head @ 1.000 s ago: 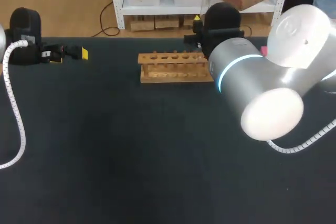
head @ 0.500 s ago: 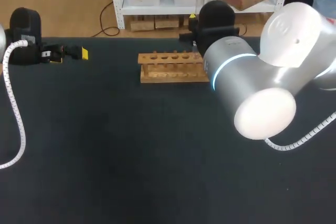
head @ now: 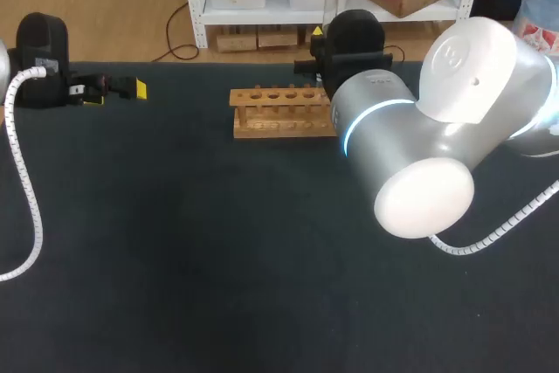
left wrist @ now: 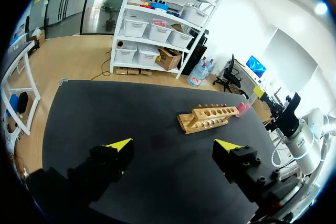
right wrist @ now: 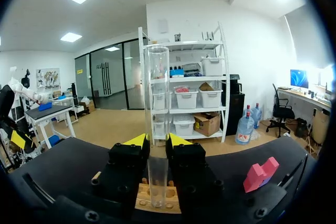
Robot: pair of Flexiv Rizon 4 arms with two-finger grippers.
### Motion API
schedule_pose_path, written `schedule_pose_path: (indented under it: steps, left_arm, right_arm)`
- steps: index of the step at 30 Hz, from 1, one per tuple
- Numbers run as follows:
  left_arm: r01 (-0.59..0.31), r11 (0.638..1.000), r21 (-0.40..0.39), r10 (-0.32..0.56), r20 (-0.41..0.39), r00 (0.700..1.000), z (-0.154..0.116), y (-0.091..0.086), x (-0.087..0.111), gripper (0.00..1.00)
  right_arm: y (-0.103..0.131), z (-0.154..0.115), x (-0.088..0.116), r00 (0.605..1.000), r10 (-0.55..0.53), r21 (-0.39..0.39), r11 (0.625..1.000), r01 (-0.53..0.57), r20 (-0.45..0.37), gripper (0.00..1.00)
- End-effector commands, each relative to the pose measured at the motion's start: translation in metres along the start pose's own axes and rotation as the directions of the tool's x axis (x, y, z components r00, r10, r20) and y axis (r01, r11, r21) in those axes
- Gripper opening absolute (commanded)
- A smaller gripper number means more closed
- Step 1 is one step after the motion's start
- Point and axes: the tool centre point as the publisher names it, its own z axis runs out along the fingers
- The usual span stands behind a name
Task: Grasp the test tube, adjust it, and insert it.
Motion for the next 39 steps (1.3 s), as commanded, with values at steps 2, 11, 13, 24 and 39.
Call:
schedule_pose_path:
  steps: [2, 11, 13, 24, 39]
  left_arm:
    - [0.001, 1.0, -0.008, -0.001, -0.005, 1.0, 0.0, -0.001, -0.001, 1.0]
    - [0.001, 1.0, -0.008, -0.001, -0.005, 1.0, 0.0, -0.001, -0.001, 1.0]
    - [0.001, 1.0, -0.008, -0.001, -0.005, 1.0, 0.0, -0.001, -0.001, 1.0]
    - [0.001, 1.0, -0.008, -0.001, -0.005, 1.0, 0.0, -0.001, -0.001, 1.0]
    - [0.001, 1.0, -0.008, -0.001, -0.005, 1.0, 0.0, -0.001, -0.001, 1.0]
  right_arm:
    - [-0.004, 0.01, 0.006, 0.997, 0.007, -0.168, 0.986, 0.005, 0.073, 0.0]
    - [-0.01, 0.021, 0.009, 0.998, 0.003, -0.162, 0.987, 0.008, 0.068, 0.0]
    - [-0.01, 0.022, 0.011, 0.998, 0.0, -0.163, 0.987, 0.011, 0.067, 0.0]
    - [-0.016, 0.029, 0.016, 0.998, -0.018, -0.17, 0.985, 0.028, 0.06, 0.0]
    - [-0.02, 0.031, 0.02, 0.999, -0.023, -0.175, 0.984, 0.031, 0.049, 0.0]
